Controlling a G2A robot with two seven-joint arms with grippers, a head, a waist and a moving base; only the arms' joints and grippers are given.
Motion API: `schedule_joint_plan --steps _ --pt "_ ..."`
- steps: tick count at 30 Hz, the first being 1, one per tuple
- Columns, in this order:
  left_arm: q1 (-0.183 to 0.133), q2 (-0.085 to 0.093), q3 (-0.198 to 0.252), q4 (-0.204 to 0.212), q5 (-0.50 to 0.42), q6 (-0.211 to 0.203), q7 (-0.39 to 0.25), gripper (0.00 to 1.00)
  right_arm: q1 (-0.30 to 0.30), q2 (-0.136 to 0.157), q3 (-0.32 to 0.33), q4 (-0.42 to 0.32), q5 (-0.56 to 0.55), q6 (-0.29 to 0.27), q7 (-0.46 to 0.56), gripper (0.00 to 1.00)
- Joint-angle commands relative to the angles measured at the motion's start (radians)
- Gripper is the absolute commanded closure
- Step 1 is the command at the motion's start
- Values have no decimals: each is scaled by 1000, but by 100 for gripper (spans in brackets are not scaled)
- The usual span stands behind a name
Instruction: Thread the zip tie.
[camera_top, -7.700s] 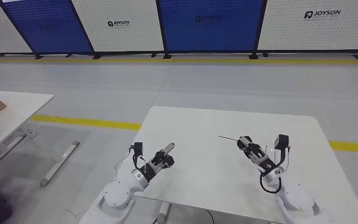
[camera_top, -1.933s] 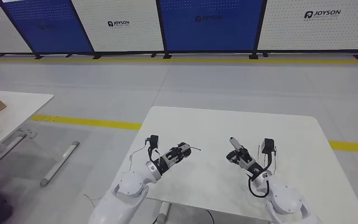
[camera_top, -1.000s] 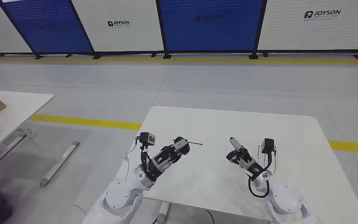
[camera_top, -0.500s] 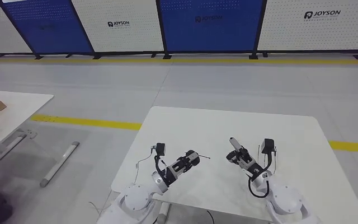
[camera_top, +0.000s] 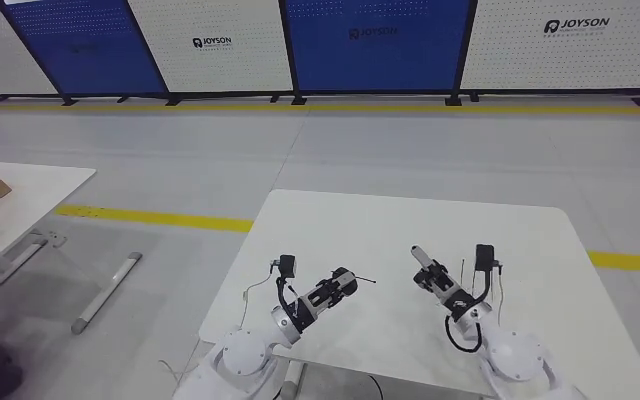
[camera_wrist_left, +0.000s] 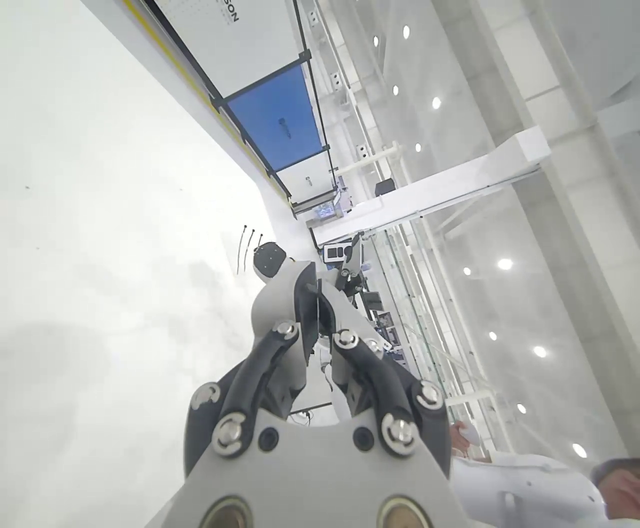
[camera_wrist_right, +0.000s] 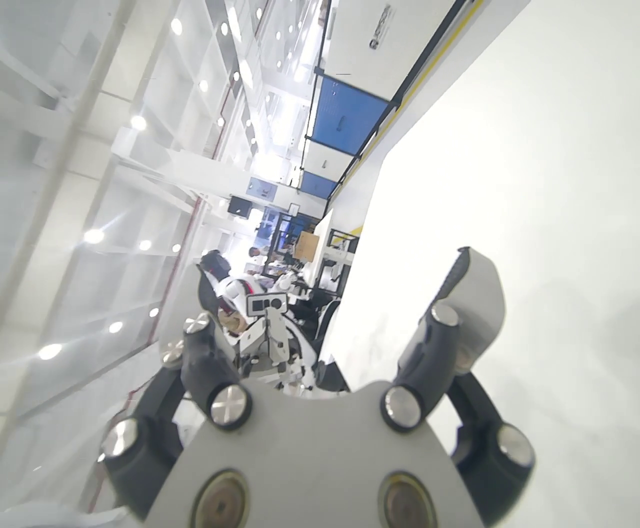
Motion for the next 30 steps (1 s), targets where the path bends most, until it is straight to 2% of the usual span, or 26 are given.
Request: schedule_joint_plan --steps 1,3,6,8,20,23,26,30 --pt "0 0 0 0 0 0 0 100 -11 6 26 -29 -49 31 -1 0" --pt "0 0 0 0 0 0 0 100 -24 12 49 -62 -85 61 7 0" --pt "0 0 0 0 0 0 0 100 -42 21 83 -120 -141 144 34 0" --pt "0 0 0 0 0 0 0 100 -51 21 98 -159 -161 205 -2 0" --pt "0 0 0 0 0 0 0 100 -51 21 97 -158 -169 199 3 0" --pt "0 0 0 0 0 0 0 100 -35 29 133 -167 -200 209 81 0" --pt "0 0 0 0 0 0 0 100 -23 43 204 -189 -200 235 204 0" --pt "0 0 0 0 0 0 0 100 8 64 250 -211 -323 338 382 0"
